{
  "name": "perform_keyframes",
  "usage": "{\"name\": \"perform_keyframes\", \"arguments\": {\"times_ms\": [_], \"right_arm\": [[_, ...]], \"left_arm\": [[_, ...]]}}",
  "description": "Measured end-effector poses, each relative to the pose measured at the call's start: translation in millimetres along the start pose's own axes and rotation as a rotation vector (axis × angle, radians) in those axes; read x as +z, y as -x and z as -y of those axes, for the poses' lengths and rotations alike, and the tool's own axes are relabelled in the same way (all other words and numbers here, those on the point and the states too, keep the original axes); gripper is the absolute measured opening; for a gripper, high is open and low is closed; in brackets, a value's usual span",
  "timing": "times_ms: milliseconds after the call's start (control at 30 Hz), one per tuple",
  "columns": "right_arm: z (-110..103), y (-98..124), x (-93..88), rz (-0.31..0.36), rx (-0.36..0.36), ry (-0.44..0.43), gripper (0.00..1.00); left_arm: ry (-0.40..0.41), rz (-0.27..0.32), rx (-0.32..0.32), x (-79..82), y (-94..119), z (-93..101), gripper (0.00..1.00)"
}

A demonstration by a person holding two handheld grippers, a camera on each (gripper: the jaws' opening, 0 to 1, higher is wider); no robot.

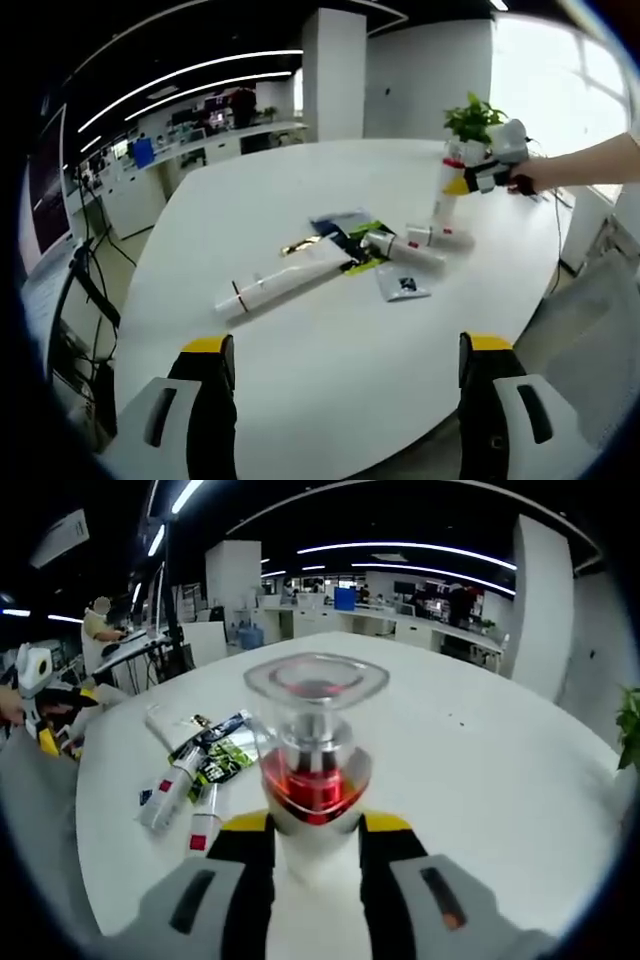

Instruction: Arrange the skincare products in the storage area until every visible bottle or jar stands upright without overlapping.

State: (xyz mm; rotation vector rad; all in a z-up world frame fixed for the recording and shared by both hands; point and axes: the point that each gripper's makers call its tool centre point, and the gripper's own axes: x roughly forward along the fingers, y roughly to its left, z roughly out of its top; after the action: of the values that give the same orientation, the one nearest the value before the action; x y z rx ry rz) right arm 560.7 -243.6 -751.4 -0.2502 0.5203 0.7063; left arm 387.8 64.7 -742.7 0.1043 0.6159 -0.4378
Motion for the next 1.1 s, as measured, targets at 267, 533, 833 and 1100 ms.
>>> {"name": "perform_keyframes", "arguments": {"times_ms": [267,533,833,1100], "right_arm": [[1,-1,0.3,-0.024,0.035,0.044,0.32],[2,-2,-0.9,-0.032,0.032,0.025,0.32],[2,-2,-3.4,-0.043,-0.021,-0.043,0.33],[-7,2,-4.2,-0.017,-0.026,-0.110,0.45]], "left_arm": [[-0.001,-0.005,-0.001,-0.7,-1,0.2,0.91],[0.000,-0.005,0.001,-1.0,-1,-1.0,0.91],[-0.002,0.002,0.000,0.4,-1,-0.5,0.91],[0.000,0.021,0.007,4.2,1,-1.5,0.91]]}}
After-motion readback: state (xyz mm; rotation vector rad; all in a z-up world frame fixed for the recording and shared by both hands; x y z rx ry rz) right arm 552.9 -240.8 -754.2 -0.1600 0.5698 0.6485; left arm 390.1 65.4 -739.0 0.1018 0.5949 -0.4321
